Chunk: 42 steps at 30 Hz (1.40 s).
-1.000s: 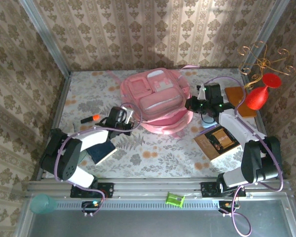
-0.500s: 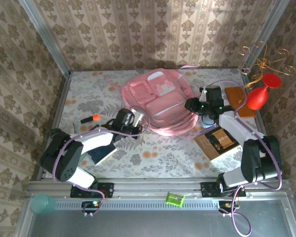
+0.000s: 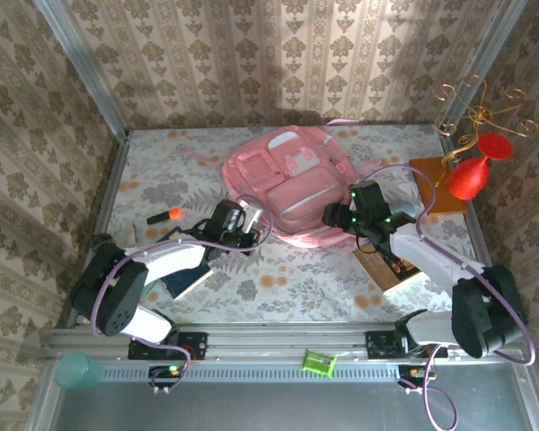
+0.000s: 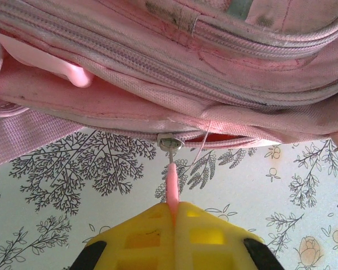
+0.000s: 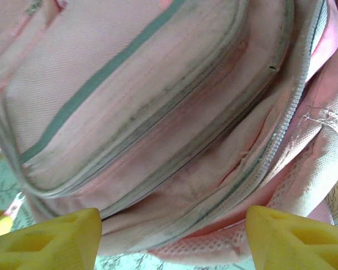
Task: Pack the student bag
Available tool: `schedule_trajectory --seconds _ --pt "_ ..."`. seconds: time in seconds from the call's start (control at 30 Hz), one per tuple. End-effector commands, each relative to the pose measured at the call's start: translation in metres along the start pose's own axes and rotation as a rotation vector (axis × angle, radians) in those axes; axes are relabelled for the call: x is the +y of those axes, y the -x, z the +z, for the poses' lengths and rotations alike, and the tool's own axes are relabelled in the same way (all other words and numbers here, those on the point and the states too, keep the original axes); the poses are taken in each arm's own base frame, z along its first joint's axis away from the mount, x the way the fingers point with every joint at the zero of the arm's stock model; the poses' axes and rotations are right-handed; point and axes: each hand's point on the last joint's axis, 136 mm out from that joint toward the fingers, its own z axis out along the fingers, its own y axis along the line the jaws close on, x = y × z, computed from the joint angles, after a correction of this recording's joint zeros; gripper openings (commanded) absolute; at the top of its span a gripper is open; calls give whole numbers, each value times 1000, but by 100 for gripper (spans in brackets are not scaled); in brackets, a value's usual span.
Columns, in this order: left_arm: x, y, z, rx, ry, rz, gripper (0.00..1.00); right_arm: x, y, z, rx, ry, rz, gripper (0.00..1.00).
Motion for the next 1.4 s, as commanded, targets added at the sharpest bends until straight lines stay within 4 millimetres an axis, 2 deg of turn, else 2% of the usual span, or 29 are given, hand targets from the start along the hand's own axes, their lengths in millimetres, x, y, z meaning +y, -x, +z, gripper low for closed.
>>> schedule_trajectory --seconds 0.0,0.17,0.23,0.27,0.4,0.43,0.67,0.83,1.07,1.1,1.17,1.37 --pt "-1 -3 -4 -2 3 6 0 -6 -5 21 6 -81 45 69" --pt "-3 -1 -9 -18 5 12 0 -11 -22 37 -14 -158 52 66" --pt "-1 -3 -10 -19 17 12 0 -11 -23 44 -14 -168 48 59" --pt "2 -5 -11 -17 29 15 0 -11 -22 48 -12 -171 41 51" --pt "17 -15 -15 14 94 20 0 -7 -9 50 -16 -168 -23 3" --pt "20 -17 -16 19 104 18 0 -7 -8 49 -15 -169 -43 0" --pt "49 -18 -24 23 199 -9 0 -10 0 35 14 -128 -107 0" --pt "70 -15 -25 16 247 -45 0 3 6 27 17 -37 -114 0" --pt "100 -9 -29 2 316 -117 0 21 25 11 -2 84 -72 0" --pt "111 -7 -32 -7 330 -147 0 21 27 10 -5 85 -72 0" --pt "119 -7 -33 -6 343 -170 0 22 30 7 -13 90 -66 0" --pt "134 -3 -29 -1 353 -224 0 24 34 1 -29 105 -47 0"
